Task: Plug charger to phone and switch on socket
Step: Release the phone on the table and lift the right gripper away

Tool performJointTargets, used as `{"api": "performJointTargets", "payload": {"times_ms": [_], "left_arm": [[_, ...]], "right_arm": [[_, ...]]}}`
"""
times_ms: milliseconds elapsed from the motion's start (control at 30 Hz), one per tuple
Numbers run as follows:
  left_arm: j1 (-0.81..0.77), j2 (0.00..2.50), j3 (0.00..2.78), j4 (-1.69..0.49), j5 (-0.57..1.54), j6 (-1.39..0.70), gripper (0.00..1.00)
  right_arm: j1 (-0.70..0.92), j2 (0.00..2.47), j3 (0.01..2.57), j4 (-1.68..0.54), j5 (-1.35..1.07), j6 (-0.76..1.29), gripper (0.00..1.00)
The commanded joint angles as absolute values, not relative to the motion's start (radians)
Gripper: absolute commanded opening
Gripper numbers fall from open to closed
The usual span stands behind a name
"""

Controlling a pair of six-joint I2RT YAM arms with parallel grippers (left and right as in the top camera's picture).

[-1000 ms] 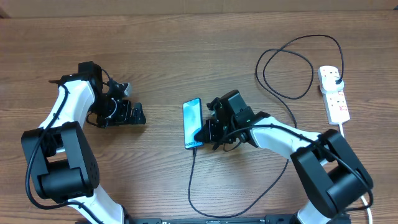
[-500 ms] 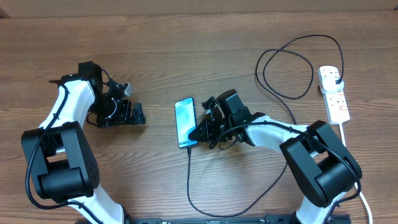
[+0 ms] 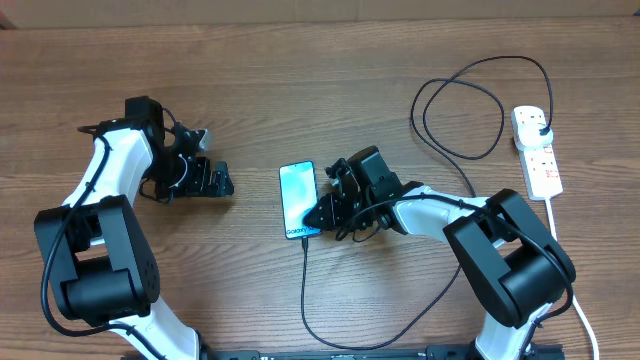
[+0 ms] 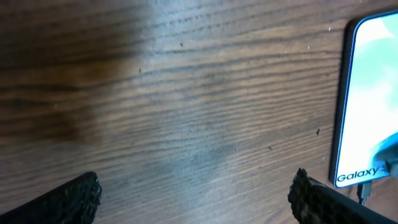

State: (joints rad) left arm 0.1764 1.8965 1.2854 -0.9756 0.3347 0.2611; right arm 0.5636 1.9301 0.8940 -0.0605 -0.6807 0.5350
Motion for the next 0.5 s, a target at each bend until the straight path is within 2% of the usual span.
{"api": "performJointTargets", "payload": {"times_ms": [0, 167, 333, 467], "left_arm": [[0.168, 1.888, 1.29, -0.963, 0.329, 0.254, 1.0], [0.168, 1.888, 1.29, -0.962, 0.329, 0.254, 0.99], [0.168, 1.888, 1.29, -0.962, 0.329, 0.254, 1.0], [0.168, 1.888, 1.29, -0.962, 0.329, 0.254, 1.0]], "right_arm": [[0.566, 1.96, 0.875, -0.076, -0.577, 0.519, 0.37], [0.566, 1.96, 0.875, -0.076, -0.546, 0.523, 0.47], [0.566, 1.96, 0.875, -0.08, -0.539, 0.524, 0.71], [0.566, 1.96, 0.875, -0.083, -0.535, 0.524, 0.78]]}}
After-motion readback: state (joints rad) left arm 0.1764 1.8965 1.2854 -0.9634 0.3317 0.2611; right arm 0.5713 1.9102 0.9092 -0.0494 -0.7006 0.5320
